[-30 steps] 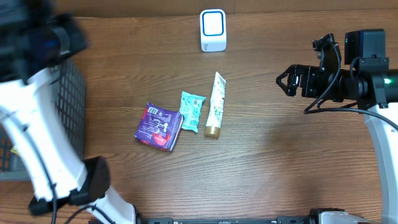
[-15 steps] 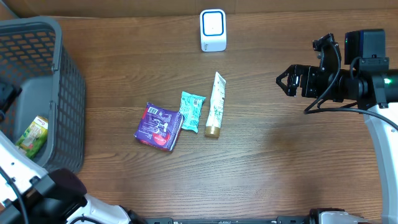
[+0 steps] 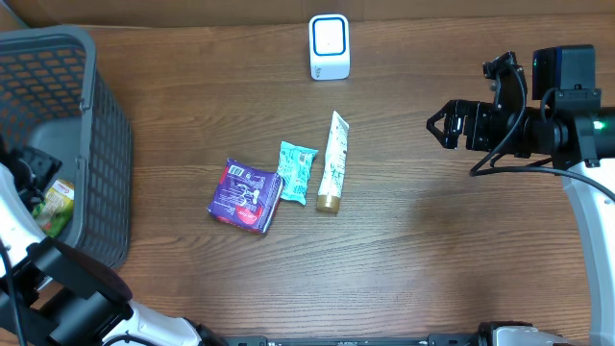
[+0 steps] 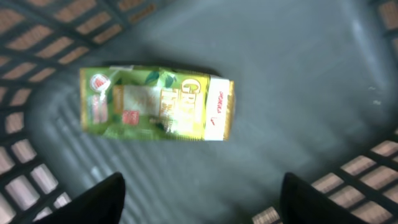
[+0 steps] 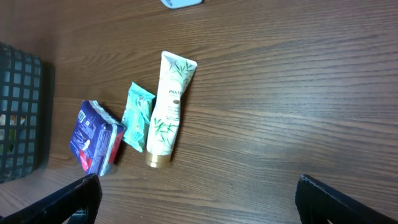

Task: Scan the item barcode
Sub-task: 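Move the left gripper back into the basket toward the yellow-green box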

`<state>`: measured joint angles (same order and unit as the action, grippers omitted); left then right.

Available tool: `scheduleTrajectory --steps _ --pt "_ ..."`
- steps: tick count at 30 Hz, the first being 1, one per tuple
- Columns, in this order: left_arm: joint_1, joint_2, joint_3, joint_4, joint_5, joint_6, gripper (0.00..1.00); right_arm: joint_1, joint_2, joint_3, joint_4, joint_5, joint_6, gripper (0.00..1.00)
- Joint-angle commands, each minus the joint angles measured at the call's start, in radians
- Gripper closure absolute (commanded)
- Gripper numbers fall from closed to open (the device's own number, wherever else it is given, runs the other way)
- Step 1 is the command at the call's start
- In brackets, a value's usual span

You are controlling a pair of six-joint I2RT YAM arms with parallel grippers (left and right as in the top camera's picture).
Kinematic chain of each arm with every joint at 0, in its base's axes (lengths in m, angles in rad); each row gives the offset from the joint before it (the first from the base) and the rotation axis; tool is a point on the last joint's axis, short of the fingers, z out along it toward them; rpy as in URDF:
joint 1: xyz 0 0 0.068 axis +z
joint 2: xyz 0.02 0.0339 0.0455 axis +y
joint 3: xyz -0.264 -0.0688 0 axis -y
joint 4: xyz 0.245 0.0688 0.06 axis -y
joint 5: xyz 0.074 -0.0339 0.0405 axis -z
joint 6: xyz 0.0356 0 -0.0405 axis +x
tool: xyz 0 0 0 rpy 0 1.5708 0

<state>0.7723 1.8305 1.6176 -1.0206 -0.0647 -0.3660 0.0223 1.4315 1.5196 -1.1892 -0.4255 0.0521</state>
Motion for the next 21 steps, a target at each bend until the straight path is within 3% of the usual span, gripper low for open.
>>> scheduleTrajectory --steps 1,10,21 --pt "-0.004 0.0 -0.095 0.05 -0.016 0.063 0.22 0.006 -0.004 0.025 0.006 0.006 0.0 0.0" --pt "0.0 0.0 -0.291 0.221 -0.068 0.264 0.19 0.006 -0.004 0.025 0.006 0.006 0.0 0.0" --pt "-0.003 0.0 -0.322 0.344 -0.081 0.397 0.02 0.006 -0.004 0.025 0.006 0.005 0.0 0.0"
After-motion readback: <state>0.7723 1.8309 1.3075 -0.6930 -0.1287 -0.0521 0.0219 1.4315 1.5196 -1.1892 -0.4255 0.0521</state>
